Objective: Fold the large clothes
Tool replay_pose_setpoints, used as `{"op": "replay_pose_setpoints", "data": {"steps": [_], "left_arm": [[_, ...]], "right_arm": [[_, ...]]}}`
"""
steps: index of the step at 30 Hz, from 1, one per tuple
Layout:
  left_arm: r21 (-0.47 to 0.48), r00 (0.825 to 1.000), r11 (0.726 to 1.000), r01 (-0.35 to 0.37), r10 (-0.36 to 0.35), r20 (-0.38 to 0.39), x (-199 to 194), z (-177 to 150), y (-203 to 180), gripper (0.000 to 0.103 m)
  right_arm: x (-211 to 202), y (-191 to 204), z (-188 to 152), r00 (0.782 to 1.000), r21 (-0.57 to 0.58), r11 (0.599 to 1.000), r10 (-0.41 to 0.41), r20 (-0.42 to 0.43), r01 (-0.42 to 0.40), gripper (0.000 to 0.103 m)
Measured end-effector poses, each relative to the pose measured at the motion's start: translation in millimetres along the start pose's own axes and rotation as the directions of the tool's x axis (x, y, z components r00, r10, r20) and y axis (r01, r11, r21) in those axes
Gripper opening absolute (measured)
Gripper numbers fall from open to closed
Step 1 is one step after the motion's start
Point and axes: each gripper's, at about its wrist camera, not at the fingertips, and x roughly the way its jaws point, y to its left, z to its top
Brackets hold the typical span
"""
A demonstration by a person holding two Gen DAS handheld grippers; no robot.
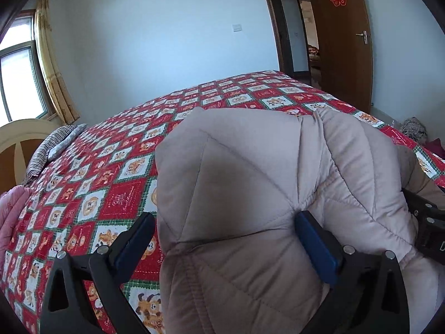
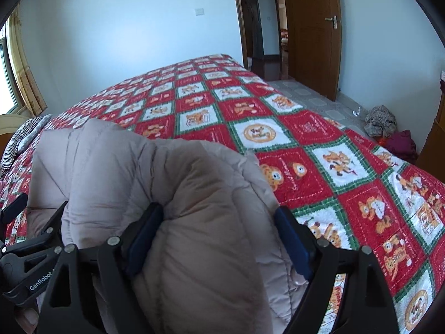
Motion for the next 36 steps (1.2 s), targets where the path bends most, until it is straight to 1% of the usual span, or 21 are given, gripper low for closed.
{"op": "replay_pose_setpoints", "data": {"steps": [3, 10, 14, 24, 36], "left_arm": [[-0.014, 1.000, 1.000, 0.020, -0.020, -0.023, 6.1, -1.5, -0.5, 0.102], [-0.026, 0.997, 0.999, 0.044, -0.045, -0.059, 17.4, -4.1, 3.3, 0.102], [-0.024, 0.996, 0.998, 0.050, -0.052, -0.074, 20.6, -4.6, 2.2, 0.102], [-0.028, 0.995, 0.998, 0.054, -0.056, -0.084, 25.2, -5.9, 2.1, 0.102], [-0.029, 0.994, 0.998, 0.055, -0.058, -0.089, 27.5, -6.9, 2.3, 0.102]], "right_arm": [[7.5, -3.4, -1.7, 1.000, 0.022, 1.000, 0.013, -0.028, -0.012, 0.091], [17.3, -3.3, -5.2, 0.997, 0.036, 0.999, 0.012, -0.075, -0.009, 0.093], [20.7, -5.9, -7.3, 0.995, 0.056, 0.998, 0.025, -0.093, -0.020, 0.094], [29.2, -13.1, -9.6, 0.989, 0.107, 0.993, 0.072, -0.133, -0.058, 0.096], [32.5, -14.8, -12.1, 0.985, 0.130, 0.989, 0.090, -0.144, -0.071, 0.097]]}}
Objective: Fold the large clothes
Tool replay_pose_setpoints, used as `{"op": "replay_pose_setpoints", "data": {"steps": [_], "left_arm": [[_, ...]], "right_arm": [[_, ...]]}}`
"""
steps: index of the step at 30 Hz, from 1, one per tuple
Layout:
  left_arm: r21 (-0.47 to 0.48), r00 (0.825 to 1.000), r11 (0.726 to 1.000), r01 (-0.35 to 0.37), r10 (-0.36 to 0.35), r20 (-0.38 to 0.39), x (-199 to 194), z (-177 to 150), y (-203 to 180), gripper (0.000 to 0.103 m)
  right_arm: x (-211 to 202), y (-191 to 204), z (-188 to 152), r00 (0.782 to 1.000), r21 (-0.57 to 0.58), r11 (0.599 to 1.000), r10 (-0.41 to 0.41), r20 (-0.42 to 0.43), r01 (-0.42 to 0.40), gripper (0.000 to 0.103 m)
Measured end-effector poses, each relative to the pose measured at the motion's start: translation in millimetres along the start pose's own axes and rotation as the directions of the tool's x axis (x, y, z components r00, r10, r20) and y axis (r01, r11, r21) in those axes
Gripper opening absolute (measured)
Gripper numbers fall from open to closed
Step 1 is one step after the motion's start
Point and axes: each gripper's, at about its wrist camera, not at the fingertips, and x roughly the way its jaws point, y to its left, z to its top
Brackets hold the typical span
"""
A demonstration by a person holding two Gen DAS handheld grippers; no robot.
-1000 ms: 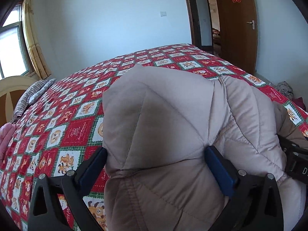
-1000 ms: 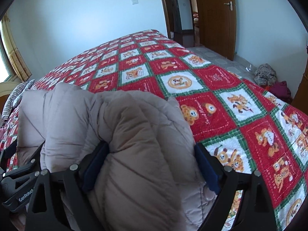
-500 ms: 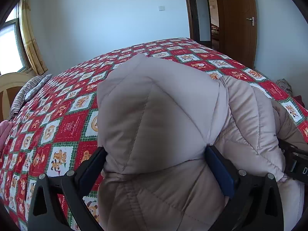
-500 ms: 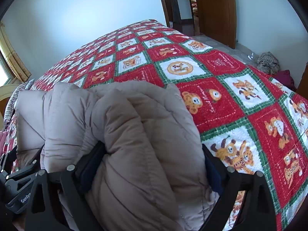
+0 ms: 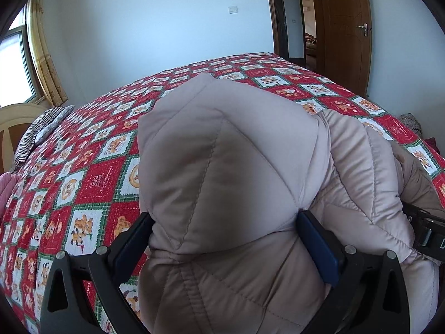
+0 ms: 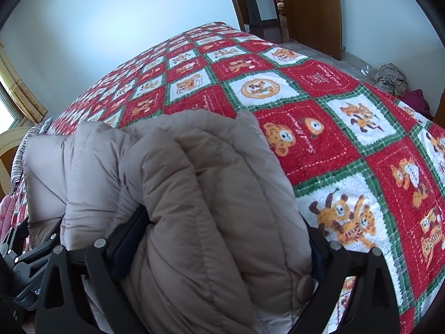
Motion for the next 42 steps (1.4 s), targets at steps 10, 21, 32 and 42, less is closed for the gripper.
{"op": "replay_pose_setpoints", "data": {"steps": [10, 21, 32, 42], "left_arm": [[0.000, 1.000, 1.000, -0.003, 0.003, 0.002, 1.4, -1.7, 0.4, 0.102], [0.000, 1.000, 1.000, -0.003, 0.003, 0.001, 1.7, -1.9, 0.7, 0.102], [0.001, 1.000, 1.000, -0.004, 0.004, 0.003, 0.7, -1.2, 0.4, 0.102], [-0.094, 0.992, 0.988, 0.126, -0.125, 0.019, -42.1, -20.2, 65.7, 0.102]], "right_arm": [[1.2, -2.8, -0.5, 1.000, 0.018, 1.000, 0.023, -0.007, -0.023, 0.098], [3.2, -4.2, 0.0, 1.000, 0.022, 0.999, 0.028, -0.010, -0.028, 0.099], [3.0, -5.4, 0.3, 0.999, 0.029, 0.999, 0.041, -0.011, -0.041, 0.099], [-10.5, -19.7, -3.7, 0.989, 0.060, 0.988, 0.144, -0.038, -0.141, 0.100]]}}
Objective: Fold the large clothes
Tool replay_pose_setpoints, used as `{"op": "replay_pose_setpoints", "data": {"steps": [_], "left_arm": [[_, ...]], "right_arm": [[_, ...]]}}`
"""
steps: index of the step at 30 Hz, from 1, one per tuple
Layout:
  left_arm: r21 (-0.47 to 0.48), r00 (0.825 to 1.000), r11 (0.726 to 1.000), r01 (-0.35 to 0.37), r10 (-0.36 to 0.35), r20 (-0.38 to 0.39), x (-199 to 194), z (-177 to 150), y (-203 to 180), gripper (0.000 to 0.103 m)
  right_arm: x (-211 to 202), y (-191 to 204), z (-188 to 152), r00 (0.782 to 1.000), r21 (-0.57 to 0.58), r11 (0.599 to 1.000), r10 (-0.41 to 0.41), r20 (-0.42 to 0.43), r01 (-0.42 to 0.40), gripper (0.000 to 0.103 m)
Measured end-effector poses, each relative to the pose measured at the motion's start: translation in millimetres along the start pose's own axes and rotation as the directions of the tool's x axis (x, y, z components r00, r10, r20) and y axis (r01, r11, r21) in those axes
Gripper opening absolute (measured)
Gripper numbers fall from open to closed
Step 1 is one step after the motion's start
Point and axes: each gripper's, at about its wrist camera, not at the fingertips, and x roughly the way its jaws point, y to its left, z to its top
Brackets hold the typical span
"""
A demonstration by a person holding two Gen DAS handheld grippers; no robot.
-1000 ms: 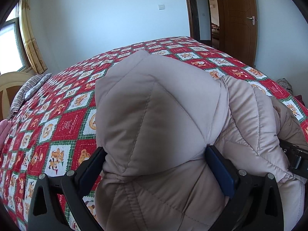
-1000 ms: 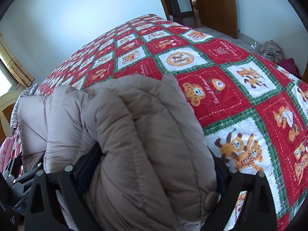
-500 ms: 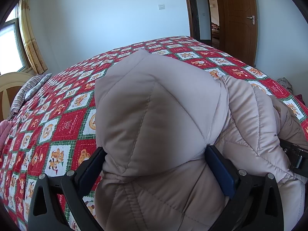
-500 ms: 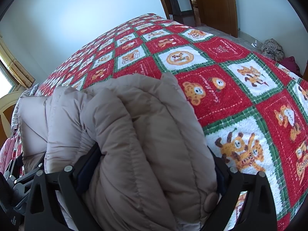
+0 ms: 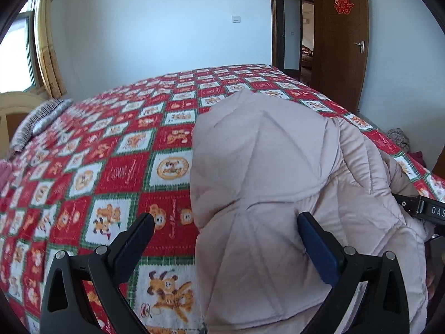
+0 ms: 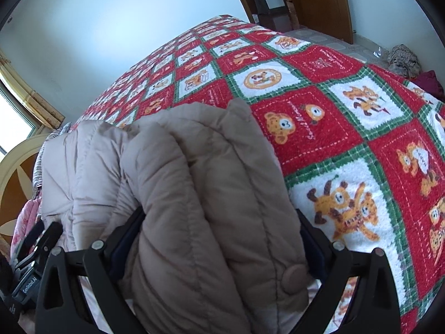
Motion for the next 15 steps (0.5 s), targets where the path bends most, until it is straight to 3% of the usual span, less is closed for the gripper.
{"op": "replay_pose_setpoints", "data": {"steps": [3, 8, 11, 14, 15], "left_arm": [[-0.123, 0.988, 0.986, 0.113, -0.124, -0.088, 14.2, -13.2, 17.0, 0.102], [-0.070, 0.989, 0.992, 0.109, -0.116, -0.095, 25.8, -15.4, -2.6, 0.102], [-0.065, 0.983, 0.989, 0.132, -0.140, -0.121, 30.5, -13.7, -4.6, 0.102], [-0.045, 0.979, 0.985, 0.167, -0.171, -0.113, 26.7, -14.4, -7.8, 0.089], [-0.025, 0.979, 0.984, 0.175, -0.177, -0.105, 23.3, -14.4, -12.1, 0.078]], "right_arm": [[-4.5, -3.7, -4.8, 0.999, 0.013, 0.999, 0.031, -0.008, -0.031, 0.100], [-3.7, -3.3, -8.8, 0.999, -0.010, 0.999, 0.041, -0.030, -0.041, 0.096], [-2.6, -4.2, -9.3, 0.995, -0.017, 0.995, 0.093, -0.041, -0.094, 0.082], [-2.6, -5.7, -10.7, 0.988, -0.016, 0.989, 0.147, -0.049, -0.148, 0.064], [-3.2, -6.9, -12.2, 0.985, -0.010, 0.986, 0.166, -0.048, -0.166, 0.059]]}}
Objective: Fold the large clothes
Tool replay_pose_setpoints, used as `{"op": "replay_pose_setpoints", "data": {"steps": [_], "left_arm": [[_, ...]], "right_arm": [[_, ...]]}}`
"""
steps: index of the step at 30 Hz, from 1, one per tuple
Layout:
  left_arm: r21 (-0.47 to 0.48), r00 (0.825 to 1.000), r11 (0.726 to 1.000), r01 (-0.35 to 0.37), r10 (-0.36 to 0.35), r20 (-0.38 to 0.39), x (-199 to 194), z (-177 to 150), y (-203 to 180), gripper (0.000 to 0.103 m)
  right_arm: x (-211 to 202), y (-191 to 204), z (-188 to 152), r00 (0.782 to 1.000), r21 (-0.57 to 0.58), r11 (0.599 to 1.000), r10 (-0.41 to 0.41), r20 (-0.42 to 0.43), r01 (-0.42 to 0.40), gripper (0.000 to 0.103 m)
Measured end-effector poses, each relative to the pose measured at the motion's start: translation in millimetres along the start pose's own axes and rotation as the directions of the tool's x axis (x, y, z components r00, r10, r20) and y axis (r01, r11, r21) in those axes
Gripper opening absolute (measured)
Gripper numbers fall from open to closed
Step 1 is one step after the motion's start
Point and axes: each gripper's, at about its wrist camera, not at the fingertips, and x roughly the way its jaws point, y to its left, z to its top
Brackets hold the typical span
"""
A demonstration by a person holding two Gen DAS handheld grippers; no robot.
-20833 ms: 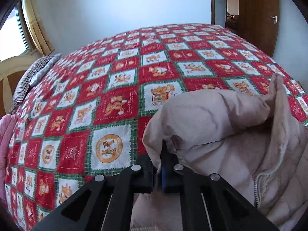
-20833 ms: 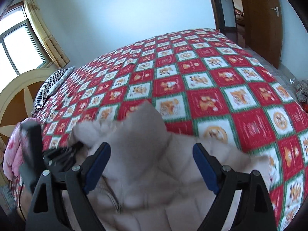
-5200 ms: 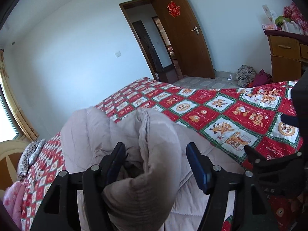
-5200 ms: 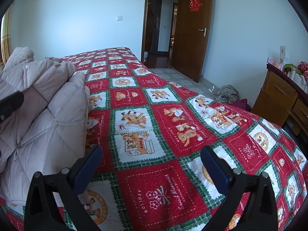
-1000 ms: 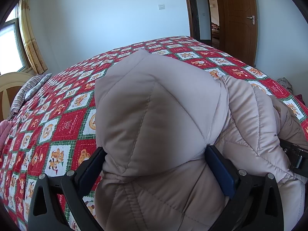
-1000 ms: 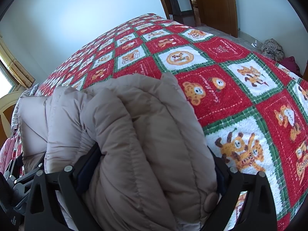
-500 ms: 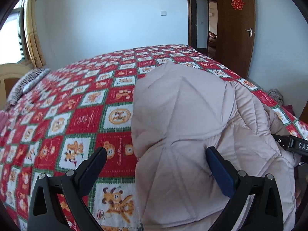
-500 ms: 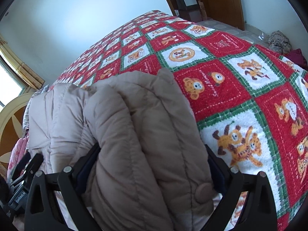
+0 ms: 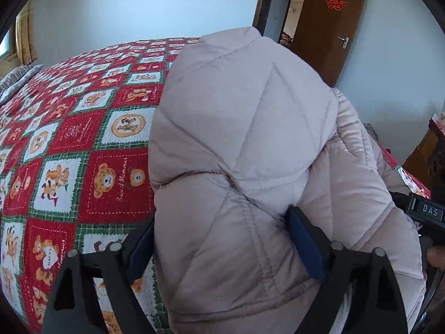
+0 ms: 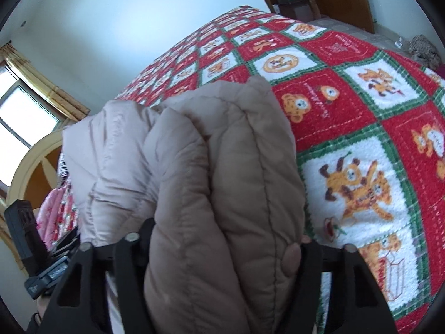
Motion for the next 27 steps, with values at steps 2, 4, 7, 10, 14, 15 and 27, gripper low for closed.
{"op": "replay_pose_setpoints", "data": {"steps": [2, 4, 7, 10, 14, 15, 27], "left_arm": [[0.052, 1.000, 0.999, -0.016, 0.016, 0.013, -6.5, -0.8, -13.8, 0.066], [0.107, 0.999, 0.993, -0.045, 0.042, 0.027, -13.3, -1.2, -25.0, 0.051], [0.175, 0.993, 0.979, -0.103, 0.092, 0.070, -28.9, -1.2, -36.6, 0.037], [0.189, 0.989, 0.974, -0.128, 0.112, 0.093, -52.2, -5.0, -40.7, 0.033], [0.197, 0.984, 0.969, -0.150, 0.128, 0.120, -82.7, -13.5, -35.2, 0.032], [0.205, 0.982, 0.966, -0.160, 0.135, 0.132, -93.9, -16.8, -34.2, 0.032], [0.161, 0.954, 0.952, -0.259, 0.226, 0.195, -195.6, -61.4, 14.7, 0.031]], "right_arm": [[-2.3, 1.0, -3.2, 1.000, -0.003, 1.000, 0.023, 0.009, -0.023, 0.049], [-6.9, 5.9, -8.2, 0.999, -0.029, 0.999, 0.019, 0.027, -0.018, 0.041], [-14.6, 12.8, -11.9, 0.999, -0.040, 0.999, 0.004, 0.053, -0.001, 0.034], [-24.0, 22.1, -16.9, 0.997, -0.062, 0.998, 0.000, 0.073, 0.005, 0.030], [-38.8, 36.2, -29.7, 0.995, -0.084, 0.996, 0.038, 0.088, -0.031, 0.029], [-42.9, 39.7, -33.6, 0.994, -0.089, 0.995, 0.051, 0.091, -0.043, 0.028], [-67.0, 125.0, -79.2, 0.983, -0.201, 0.967, 0.174, 0.064, -0.158, 0.028]]}}
